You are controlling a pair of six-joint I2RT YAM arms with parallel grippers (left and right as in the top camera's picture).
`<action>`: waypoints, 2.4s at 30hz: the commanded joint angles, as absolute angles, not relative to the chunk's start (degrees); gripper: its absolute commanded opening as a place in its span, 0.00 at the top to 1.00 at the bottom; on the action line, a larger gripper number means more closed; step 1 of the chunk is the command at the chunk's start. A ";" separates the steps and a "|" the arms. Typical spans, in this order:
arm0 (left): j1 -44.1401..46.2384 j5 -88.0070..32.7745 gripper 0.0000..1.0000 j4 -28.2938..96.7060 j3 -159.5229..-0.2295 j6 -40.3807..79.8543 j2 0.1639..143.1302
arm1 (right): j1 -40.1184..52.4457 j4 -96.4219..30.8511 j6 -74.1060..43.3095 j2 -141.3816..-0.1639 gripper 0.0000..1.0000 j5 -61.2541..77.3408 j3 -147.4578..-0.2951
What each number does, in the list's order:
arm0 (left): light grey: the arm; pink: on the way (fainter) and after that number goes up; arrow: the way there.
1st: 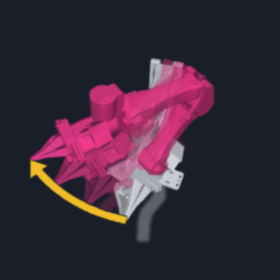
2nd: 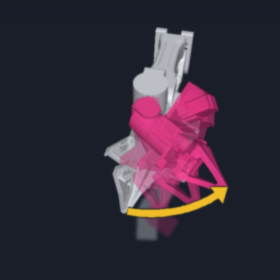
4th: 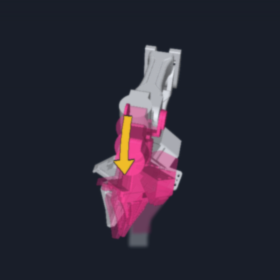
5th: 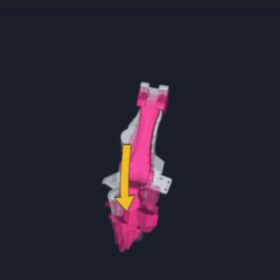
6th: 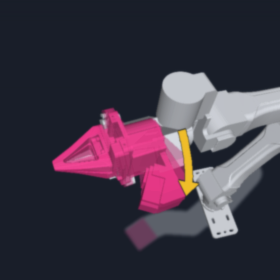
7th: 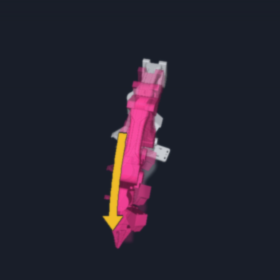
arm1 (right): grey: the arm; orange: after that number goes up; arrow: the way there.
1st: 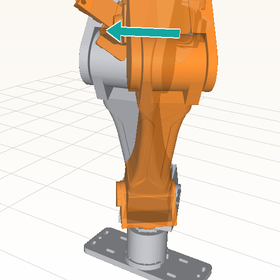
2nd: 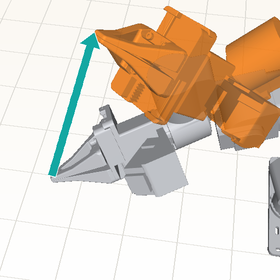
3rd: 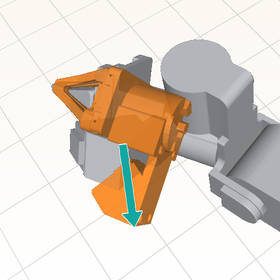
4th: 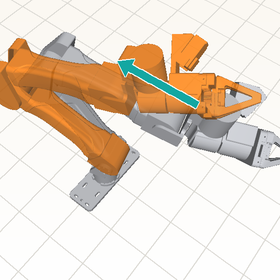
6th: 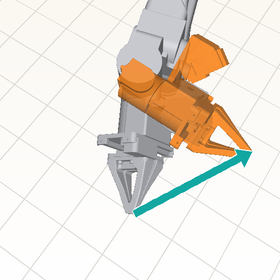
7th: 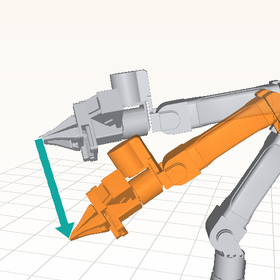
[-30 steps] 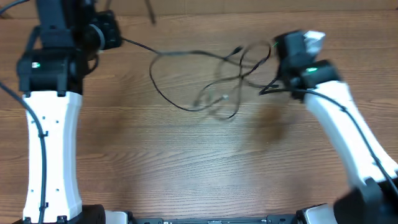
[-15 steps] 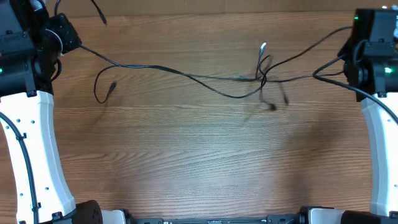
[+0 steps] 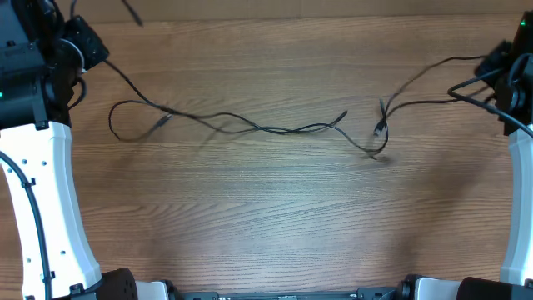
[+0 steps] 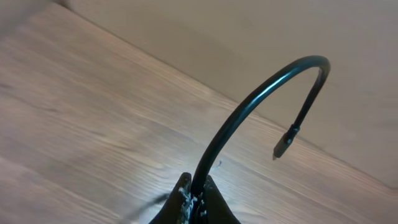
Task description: Untangle cables
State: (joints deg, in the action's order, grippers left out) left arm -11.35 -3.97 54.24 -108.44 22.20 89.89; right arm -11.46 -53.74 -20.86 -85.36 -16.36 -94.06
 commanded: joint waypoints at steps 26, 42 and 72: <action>12.49 -17.41 0.96 59.99 -108.01 10.87 112.18 | -17.08 -46.06 -22.37 -84.64 0.96 -38.98 -95.31; 12.73 -22.90 0.96 54.92 -109.03 7.25 113.47 | -25.96 -55.48 -22.09 -87.61 0.96 -9.30 -95.20; 12.25 -17.80 0.50 80.03 -120.79 11.44 114.24 | -20.12 -67.37 -13.37 -90.15 0.44 6.35 -94.45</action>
